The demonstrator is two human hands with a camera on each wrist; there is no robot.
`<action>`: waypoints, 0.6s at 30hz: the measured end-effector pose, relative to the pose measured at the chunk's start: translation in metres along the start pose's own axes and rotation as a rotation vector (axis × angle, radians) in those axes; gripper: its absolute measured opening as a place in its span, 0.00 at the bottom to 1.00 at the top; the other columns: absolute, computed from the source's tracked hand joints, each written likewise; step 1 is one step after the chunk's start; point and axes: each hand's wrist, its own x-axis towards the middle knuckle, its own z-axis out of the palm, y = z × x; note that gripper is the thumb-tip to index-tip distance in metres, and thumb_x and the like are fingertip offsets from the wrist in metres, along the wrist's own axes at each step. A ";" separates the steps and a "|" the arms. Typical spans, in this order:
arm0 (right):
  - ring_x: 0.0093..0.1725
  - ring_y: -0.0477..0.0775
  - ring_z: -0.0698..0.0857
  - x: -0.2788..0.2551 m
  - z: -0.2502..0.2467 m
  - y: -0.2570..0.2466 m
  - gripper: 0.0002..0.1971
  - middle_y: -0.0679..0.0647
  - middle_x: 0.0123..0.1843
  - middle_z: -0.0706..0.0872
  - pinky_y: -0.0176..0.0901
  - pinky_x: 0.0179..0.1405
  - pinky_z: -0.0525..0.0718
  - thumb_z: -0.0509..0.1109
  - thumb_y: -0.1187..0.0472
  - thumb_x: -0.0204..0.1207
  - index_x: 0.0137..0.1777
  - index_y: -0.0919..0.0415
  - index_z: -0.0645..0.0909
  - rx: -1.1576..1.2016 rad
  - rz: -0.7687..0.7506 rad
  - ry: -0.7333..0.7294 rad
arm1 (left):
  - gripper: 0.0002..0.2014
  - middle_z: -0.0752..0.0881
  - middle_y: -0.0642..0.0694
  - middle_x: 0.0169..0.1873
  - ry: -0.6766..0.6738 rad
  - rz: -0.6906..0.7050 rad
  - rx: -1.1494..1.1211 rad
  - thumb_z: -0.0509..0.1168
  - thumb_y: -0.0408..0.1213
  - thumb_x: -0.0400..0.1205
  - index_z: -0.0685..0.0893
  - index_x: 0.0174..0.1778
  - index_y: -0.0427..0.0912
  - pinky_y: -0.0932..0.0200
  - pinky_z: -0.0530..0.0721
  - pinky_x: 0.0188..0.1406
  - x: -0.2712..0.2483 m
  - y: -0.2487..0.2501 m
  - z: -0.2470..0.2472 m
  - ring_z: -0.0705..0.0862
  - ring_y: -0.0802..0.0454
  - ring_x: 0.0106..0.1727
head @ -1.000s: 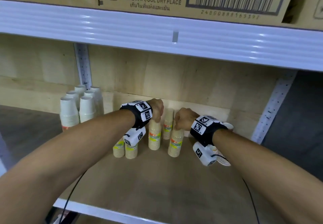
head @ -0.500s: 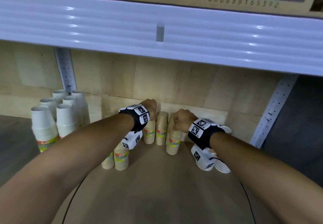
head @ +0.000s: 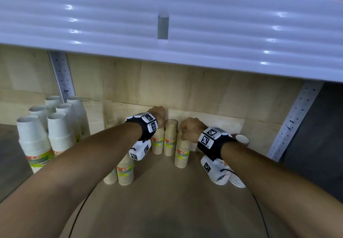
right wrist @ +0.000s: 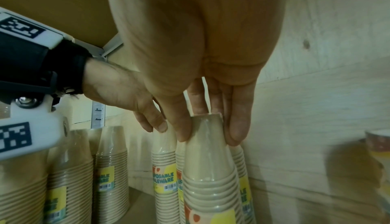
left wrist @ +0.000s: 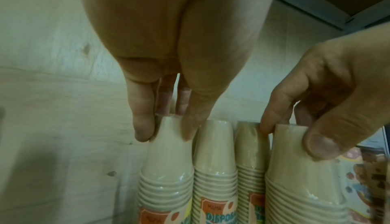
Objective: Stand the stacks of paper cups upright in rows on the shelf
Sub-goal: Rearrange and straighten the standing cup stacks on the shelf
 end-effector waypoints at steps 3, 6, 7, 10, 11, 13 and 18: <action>0.49 0.59 0.85 0.000 0.001 -0.001 0.13 0.59 0.51 0.85 0.44 0.42 0.82 0.76 0.60 0.69 0.52 0.64 0.84 -0.004 -0.008 0.002 | 0.11 0.88 0.35 0.56 0.013 -0.005 0.006 0.69 0.27 0.77 0.87 0.55 0.30 0.53 0.85 0.51 0.003 0.000 0.002 0.87 0.40 0.57; 0.49 0.59 0.86 0.000 0.000 -0.002 0.12 0.59 0.50 0.86 0.44 0.42 0.82 0.75 0.61 0.70 0.52 0.65 0.85 -0.013 -0.006 -0.003 | 0.11 0.87 0.34 0.57 0.013 -0.009 0.003 0.69 0.28 0.78 0.86 0.54 0.28 0.52 0.86 0.52 0.004 -0.001 0.003 0.87 0.38 0.57; 0.49 0.59 0.86 -0.001 0.000 -0.003 0.12 0.59 0.50 0.86 0.43 0.41 0.81 0.75 0.61 0.70 0.51 0.65 0.85 -0.017 -0.010 -0.004 | 0.11 0.87 0.34 0.57 0.013 -0.007 0.002 0.69 0.29 0.78 0.86 0.54 0.28 0.52 0.85 0.52 0.005 -0.002 0.004 0.87 0.38 0.58; 0.49 0.59 0.86 -0.002 -0.001 -0.002 0.09 0.59 0.51 0.87 0.42 0.40 0.80 0.75 0.61 0.70 0.49 0.63 0.85 -0.022 -0.012 -0.011 | 0.15 0.86 0.35 0.60 0.027 -0.016 -0.022 0.70 0.32 0.78 0.84 0.60 0.30 0.52 0.85 0.54 0.005 -0.004 0.003 0.86 0.38 0.60; 0.50 0.59 0.86 -0.003 -0.002 -0.002 0.09 0.59 0.51 0.87 0.43 0.41 0.80 0.75 0.61 0.71 0.50 0.63 0.85 -0.023 -0.014 -0.012 | 0.17 0.85 0.36 0.61 0.036 -0.023 -0.041 0.70 0.32 0.78 0.84 0.63 0.32 0.52 0.85 0.55 0.004 -0.004 0.002 0.85 0.38 0.61; 0.52 0.59 0.86 -0.006 -0.005 -0.004 0.13 0.58 0.53 0.87 0.46 0.47 0.84 0.75 0.58 0.72 0.55 0.63 0.86 -0.026 -0.015 -0.010 | 0.19 0.84 0.38 0.63 0.058 -0.026 -0.068 0.70 0.31 0.78 0.82 0.66 0.34 0.52 0.85 0.57 0.000 -0.007 -0.004 0.84 0.39 0.62; 0.47 0.57 0.87 -0.012 -0.016 -0.017 0.10 0.55 0.47 0.87 0.48 0.45 0.86 0.72 0.55 0.72 0.47 0.61 0.86 -0.075 -0.020 0.061 | 0.19 0.83 0.41 0.63 0.101 0.014 -0.077 0.74 0.36 0.77 0.84 0.63 0.36 0.51 0.85 0.58 -0.013 -0.020 -0.029 0.84 0.41 0.60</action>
